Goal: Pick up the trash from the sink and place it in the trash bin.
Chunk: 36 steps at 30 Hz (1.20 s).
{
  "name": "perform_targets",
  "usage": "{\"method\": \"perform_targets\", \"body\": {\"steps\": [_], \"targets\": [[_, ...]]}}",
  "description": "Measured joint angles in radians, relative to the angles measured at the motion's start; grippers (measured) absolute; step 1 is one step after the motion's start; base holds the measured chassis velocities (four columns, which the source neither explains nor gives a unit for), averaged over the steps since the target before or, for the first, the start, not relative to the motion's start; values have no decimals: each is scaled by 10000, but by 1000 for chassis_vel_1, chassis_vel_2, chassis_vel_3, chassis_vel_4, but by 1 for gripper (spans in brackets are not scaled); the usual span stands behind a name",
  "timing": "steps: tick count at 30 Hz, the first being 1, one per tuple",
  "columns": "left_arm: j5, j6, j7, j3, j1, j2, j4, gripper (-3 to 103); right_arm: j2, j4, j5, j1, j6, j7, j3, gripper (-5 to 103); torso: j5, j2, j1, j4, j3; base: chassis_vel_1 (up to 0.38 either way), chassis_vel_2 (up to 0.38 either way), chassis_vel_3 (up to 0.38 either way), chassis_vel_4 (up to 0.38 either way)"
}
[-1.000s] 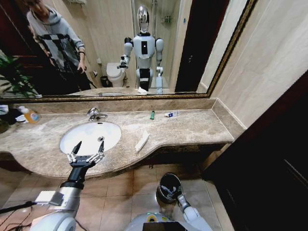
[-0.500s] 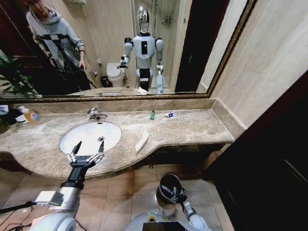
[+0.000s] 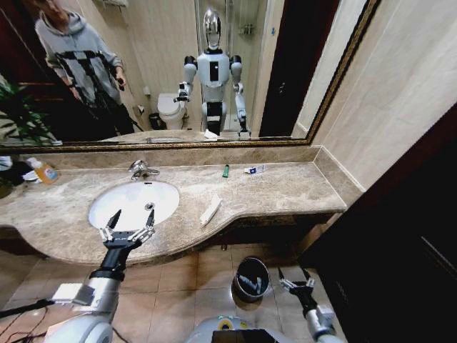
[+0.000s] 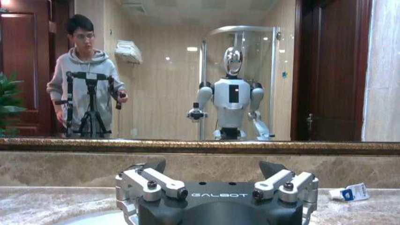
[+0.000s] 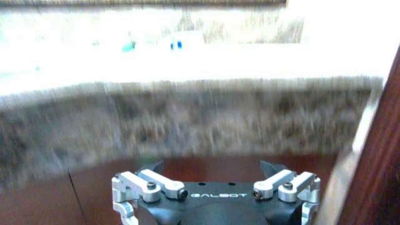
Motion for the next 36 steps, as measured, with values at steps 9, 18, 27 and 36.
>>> {"method": "perform_targets", "body": {"steps": [9,18,27,36], "targets": [[0,0,0,-1,0,0,0,100,118,1127,48,714,-870,-28,-92,100,1,0,0,-1,0,0,0,0,0],[0,0,0,0,0,0,0,100,-1182,1182,1075,4370,-2968,169,-938,100,-3,0,2,2,2,0,0,0,0],[-1,0,0,0,0,0,0,100,-1624,-2916,1069,9225,-3116,176,-3307,100,-1,-2,4,2,4,0,0,0,0],[0,0,0,0,0,0,0,100,-1303,-5799,172,12125,-3353,308,-4312,100,-1,-2,3,2,3,0,0,0,0]]}}
